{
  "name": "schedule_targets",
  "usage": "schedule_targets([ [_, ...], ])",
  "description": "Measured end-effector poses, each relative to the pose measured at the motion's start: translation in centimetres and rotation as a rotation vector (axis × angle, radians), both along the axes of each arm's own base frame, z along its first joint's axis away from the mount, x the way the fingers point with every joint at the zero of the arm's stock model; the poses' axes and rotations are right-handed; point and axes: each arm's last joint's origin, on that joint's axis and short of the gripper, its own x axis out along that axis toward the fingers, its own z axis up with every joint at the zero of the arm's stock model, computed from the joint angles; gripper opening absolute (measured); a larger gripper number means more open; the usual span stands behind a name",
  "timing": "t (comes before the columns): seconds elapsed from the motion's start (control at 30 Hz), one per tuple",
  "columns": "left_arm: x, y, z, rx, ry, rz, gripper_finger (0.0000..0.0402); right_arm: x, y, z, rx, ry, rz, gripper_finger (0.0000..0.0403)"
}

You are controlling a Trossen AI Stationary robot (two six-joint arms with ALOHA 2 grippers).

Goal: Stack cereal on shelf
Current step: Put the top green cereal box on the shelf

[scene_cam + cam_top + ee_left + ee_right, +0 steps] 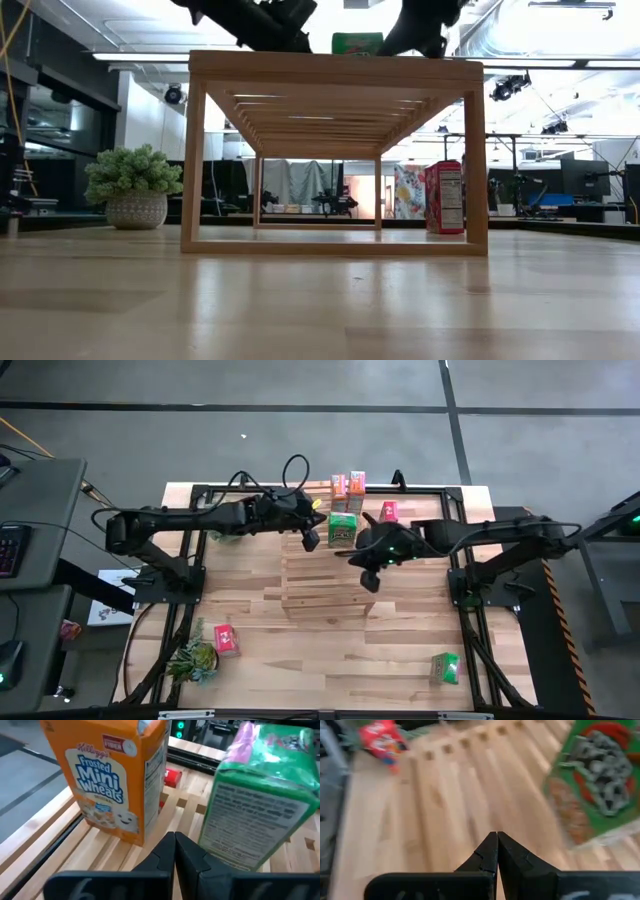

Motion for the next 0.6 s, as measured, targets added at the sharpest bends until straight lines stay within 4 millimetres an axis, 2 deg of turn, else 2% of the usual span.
schedule_targets([
  [0.33,0.5,-0.1,0.5,-0.024,-0.081,-0.052,0.0,0.2,-1.9,-0.4,-0.082,0.03,-0.085,0.0],
  [0.6,0.9,-1.5,0.3,-0.087,-0.095,-0.096,0.0,0.0,-2.4,-0.6,-0.103,0.056,-0.08,0.0],
])
